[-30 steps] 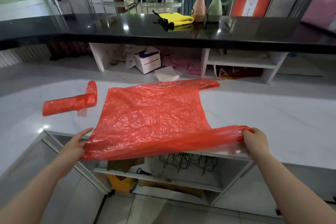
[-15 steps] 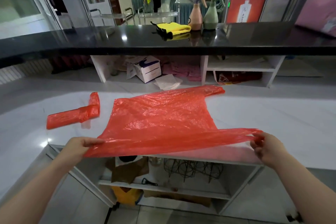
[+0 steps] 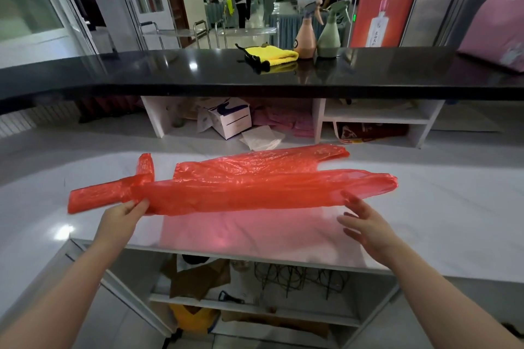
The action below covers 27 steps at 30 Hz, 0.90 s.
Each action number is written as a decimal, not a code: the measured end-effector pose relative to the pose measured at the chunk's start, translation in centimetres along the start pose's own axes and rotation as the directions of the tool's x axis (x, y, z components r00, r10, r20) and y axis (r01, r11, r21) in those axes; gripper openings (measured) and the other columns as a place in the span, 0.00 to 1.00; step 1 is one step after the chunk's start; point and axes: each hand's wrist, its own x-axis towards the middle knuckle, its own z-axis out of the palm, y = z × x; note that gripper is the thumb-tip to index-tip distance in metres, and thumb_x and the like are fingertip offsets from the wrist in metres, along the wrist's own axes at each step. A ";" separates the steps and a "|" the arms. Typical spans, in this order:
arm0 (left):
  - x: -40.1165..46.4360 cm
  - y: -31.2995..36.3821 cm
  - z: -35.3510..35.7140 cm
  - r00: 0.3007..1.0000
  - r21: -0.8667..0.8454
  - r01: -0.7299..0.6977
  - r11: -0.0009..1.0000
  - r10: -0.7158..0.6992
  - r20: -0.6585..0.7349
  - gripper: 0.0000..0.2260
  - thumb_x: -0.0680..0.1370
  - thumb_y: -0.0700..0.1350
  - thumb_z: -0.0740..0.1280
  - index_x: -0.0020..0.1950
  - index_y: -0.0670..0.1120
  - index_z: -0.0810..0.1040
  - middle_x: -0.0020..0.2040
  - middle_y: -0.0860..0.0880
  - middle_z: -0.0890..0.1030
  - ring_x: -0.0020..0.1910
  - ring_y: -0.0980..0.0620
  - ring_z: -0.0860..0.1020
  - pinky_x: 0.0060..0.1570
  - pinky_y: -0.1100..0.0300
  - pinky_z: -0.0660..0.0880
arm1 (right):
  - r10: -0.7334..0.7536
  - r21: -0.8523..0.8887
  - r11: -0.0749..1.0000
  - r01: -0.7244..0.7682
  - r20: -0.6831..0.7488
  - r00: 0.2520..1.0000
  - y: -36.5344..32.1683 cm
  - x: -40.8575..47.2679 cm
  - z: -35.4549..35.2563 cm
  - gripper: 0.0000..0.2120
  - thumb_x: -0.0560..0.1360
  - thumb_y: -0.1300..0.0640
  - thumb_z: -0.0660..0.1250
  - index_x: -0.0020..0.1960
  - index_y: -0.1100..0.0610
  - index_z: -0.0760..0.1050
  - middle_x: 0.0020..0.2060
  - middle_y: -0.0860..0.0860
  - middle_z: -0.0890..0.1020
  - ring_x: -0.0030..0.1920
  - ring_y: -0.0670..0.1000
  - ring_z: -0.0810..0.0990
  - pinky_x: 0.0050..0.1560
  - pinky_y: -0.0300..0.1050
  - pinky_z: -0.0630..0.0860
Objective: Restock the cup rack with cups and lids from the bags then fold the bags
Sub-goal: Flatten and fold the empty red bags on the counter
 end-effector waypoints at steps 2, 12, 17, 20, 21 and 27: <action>0.4 0.0 0.0 1.000 -0.004 -0.001 1.000 0.001 -0.011 0.13 0.81 0.47 0.62 0.50 0.40 0.81 0.47 0.46 0.79 0.49 0.46 0.74 0.56 0.50 0.67 | -0.054 -0.190 0.980 0.051 -0.008 0.999 -0.2 0.6 1.4 0.36 0.69 0.57 0.76 0.69 0.35 0.65 0.66 0.40 0.68 0.68 0.47 0.65 0.65 0.52 0.69; 6.2 -1.5 -2.1 0.994 -0.032 0.006 0.999 -0.002 0.105 0.07 0.80 0.41 0.64 0.56 0.42 0.77 0.47 0.47 0.81 0.47 0.48 0.78 0.49 0.55 0.73 | -0.161 -0.317 0.942 0.109 -0.143 0.977 -3.3 6.4 6.5 0.10 0.76 0.61 0.68 0.58 0.60 0.77 0.49 0.52 0.82 0.50 0.51 0.79 0.48 0.40 0.71; 10.1 -3.0 -1.5 0.993 -0.058 0.023 0.998 -0.016 0.117 0.07 0.79 0.38 0.65 0.55 0.45 0.77 0.47 0.45 0.83 0.48 0.44 0.81 0.49 0.50 0.77 | -0.263 -0.491 0.860 0.143 -0.184 0.947 -4.8 9.3 7.9 0.04 0.77 0.61 0.67 0.50 0.60 0.77 0.41 0.53 0.85 0.43 0.51 0.83 0.47 0.46 0.75; 11.6 -4.0 -0.7 0.998 -0.119 0.033 0.992 -0.026 0.057 0.06 0.79 0.39 0.65 0.54 0.45 0.77 0.46 0.46 0.83 0.46 0.45 0.81 0.44 0.55 0.78 | -0.310 -0.499 0.851 0.165 -0.223 0.924 -4.9 10.7 8.6 0.03 0.76 0.62 0.67 0.44 0.56 0.75 0.32 0.49 0.83 0.33 0.48 0.83 0.39 0.45 0.75; 12.0 -4.4 -0.5 0.997 -0.179 0.059 0.982 -0.049 0.060 0.07 0.79 0.39 0.65 0.57 0.44 0.77 0.47 0.46 0.83 0.46 0.45 0.81 0.43 0.57 0.78 | -0.319 -0.499 0.850 0.167 -0.236 0.918 -4.8 11.1 8.7 0.04 0.76 0.63 0.67 0.44 0.56 0.75 0.31 0.48 0.83 0.32 0.47 0.82 0.38 0.44 0.76; 13.7 -5.6 1.1 0.952 -0.125 0.081 0.989 -0.040 0.302 0.10 0.74 0.41 0.71 0.54 0.49 0.79 0.45 0.55 0.83 0.44 0.54 0.79 0.45 0.61 0.77 | -0.258 -0.324 0.933 0.155 -0.307 0.916 -3.5 13.2 8.0 0.02 0.77 0.67 0.64 0.46 0.63 0.73 0.29 0.54 0.79 0.26 0.47 0.80 0.25 0.38 0.75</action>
